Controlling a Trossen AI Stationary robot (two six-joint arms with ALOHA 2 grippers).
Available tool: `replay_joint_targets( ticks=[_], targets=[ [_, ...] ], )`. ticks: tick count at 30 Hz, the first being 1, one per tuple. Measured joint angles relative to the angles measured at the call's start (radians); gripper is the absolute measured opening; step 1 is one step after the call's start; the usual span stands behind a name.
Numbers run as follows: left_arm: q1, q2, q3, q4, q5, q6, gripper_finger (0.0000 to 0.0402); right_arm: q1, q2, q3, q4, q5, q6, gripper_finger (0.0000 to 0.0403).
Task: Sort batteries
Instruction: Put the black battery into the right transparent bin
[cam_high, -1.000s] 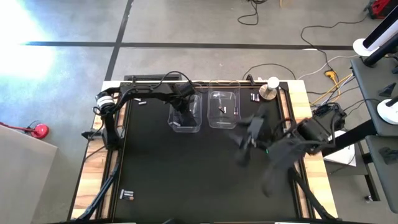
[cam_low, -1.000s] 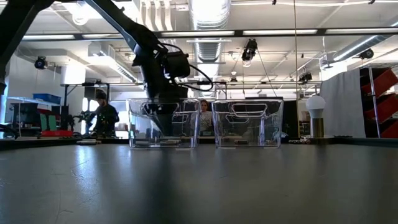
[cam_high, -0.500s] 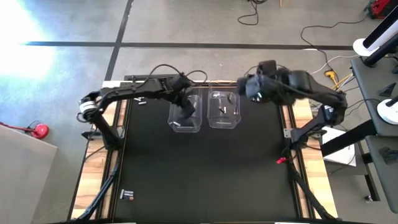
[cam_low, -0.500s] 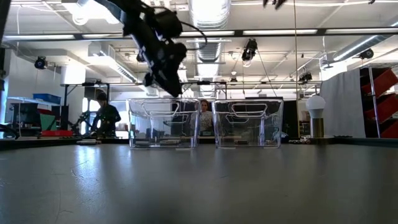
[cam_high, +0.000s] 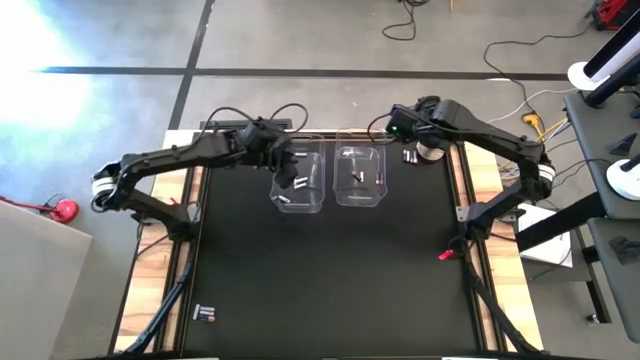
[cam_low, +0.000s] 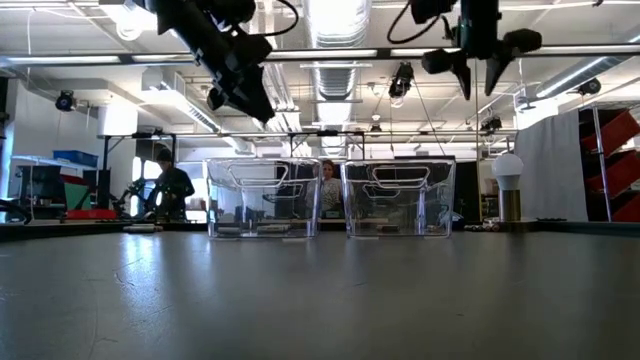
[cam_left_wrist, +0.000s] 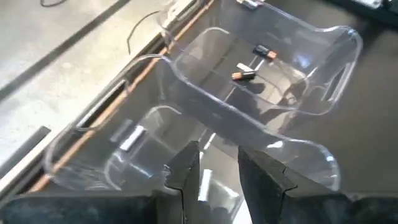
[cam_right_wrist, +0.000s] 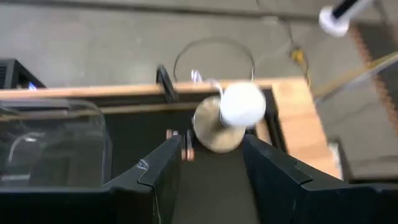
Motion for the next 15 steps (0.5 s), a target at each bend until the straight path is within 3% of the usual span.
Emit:
replay_joint_targets(
  ticks=[7, 12, 15],
  targets=[
    [0.086, 0.038, 0.011, 0.021, -0.002, 0.263, 0.0109, -0.02, -0.027, -0.159, 0.09, -0.146, -0.036, 0.0157],
    [0.13, 0.091, 0.013, 0.024, 0.001, 0.388, 0.0109, -0.019, -0.029, -0.269, 0.128, -0.412, 0.145, 0.0148],
    [0.148, 0.121, 0.013, 0.015, 0.001, 0.406, 0.011, 0.002, -0.04, -0.349, 0.202, -0.42, 0.205, 0.0153]
  ],
)
